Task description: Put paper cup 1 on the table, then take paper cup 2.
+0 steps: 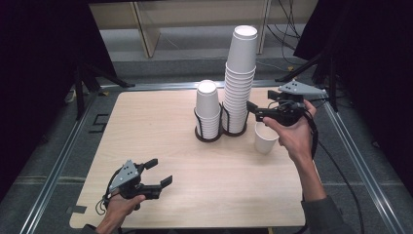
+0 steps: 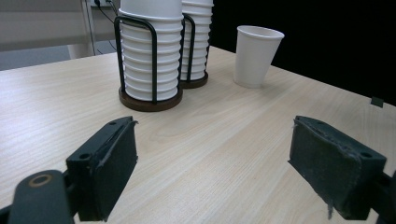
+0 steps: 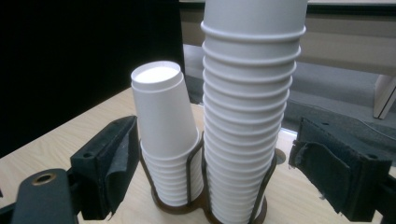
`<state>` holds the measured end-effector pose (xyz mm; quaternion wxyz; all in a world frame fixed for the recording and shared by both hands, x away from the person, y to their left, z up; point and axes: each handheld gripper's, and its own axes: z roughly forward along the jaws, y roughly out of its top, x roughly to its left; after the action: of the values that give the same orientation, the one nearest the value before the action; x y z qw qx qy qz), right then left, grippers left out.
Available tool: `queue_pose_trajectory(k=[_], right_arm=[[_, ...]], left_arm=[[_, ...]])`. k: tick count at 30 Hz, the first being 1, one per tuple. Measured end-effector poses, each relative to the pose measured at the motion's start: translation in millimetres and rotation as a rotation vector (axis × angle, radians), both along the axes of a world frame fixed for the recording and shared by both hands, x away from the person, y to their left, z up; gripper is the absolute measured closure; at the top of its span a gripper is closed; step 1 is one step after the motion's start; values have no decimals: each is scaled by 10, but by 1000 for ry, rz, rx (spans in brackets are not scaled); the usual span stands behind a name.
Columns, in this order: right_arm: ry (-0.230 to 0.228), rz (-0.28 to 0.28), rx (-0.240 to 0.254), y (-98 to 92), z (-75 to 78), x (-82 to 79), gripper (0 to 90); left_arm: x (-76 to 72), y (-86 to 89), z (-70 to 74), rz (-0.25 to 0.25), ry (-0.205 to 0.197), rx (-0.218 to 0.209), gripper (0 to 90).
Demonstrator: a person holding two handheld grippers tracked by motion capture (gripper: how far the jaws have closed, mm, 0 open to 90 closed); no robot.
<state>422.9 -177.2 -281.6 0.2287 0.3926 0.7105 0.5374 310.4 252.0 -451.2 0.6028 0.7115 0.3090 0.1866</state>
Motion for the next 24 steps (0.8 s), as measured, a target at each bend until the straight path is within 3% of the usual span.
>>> queue_pose_trajectory(k=[7, 8, 15, 18, 24], right_arm=[[-18, 0, 1, 76, 164, 144, 153], [-16, 0, 0, 85, 187, 164, 153], [-7, -10, 0, 115, 321, 300, 153], [3, -16, 16, 117, 362, 372, 152], [0, -27, 42, 97, 433, 548, 153]], left_arm=[[1, -1, -1, -1, 2, -2, 145], [-11, 7, 9, 8, 14, 17, 145], [-5, 1, -2, 0, 2, -6, 145], [-22, 20, 6, 10, 14, 13, 145], [-23, 7, 4, 6, 12, 11, 145]])
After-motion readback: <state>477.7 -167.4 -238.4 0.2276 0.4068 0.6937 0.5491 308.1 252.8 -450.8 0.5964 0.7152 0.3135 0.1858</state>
